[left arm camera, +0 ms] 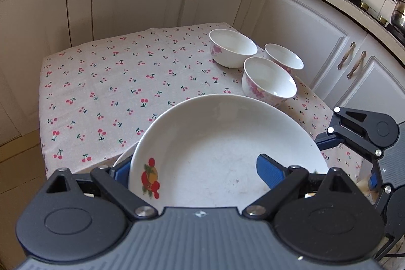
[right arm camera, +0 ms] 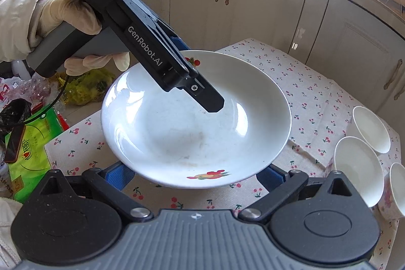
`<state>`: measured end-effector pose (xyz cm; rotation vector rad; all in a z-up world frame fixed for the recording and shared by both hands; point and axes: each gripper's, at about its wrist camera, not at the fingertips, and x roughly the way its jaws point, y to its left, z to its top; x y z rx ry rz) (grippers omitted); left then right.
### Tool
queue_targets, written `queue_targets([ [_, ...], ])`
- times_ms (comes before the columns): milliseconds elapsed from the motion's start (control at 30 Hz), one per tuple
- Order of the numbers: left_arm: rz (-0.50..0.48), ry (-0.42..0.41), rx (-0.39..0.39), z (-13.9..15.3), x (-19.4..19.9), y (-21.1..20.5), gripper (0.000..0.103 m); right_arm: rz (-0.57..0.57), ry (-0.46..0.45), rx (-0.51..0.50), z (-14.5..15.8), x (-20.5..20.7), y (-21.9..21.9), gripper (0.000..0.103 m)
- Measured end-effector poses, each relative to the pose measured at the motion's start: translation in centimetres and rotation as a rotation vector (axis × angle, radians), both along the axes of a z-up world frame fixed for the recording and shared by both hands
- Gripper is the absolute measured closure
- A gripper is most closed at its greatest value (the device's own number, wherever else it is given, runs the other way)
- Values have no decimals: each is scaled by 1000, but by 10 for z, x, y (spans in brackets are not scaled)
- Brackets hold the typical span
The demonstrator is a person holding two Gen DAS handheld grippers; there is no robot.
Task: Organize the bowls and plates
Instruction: 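Lift and carry the deep plate with the left tool toward the plate stack, then lower the deep plate onto the plate stack and open the left tool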
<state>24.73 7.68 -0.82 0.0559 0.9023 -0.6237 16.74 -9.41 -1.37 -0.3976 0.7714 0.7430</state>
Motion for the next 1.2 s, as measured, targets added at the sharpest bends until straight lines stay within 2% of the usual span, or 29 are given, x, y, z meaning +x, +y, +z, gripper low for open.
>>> queue_targets([
  [267, 6, 38, -16, -15, -5, 3, 7, -9, 23, -17, -12, -8, 4, 0],
  [733, 20, 85, -5, -32, 3, 5, 7, -36, 51, -12, -16, -8, 6, 0],
  [1200, 8, 118, 82, -39, 12, 2, 7, -52, 66, 12, -14, -10, 7, 0],
])
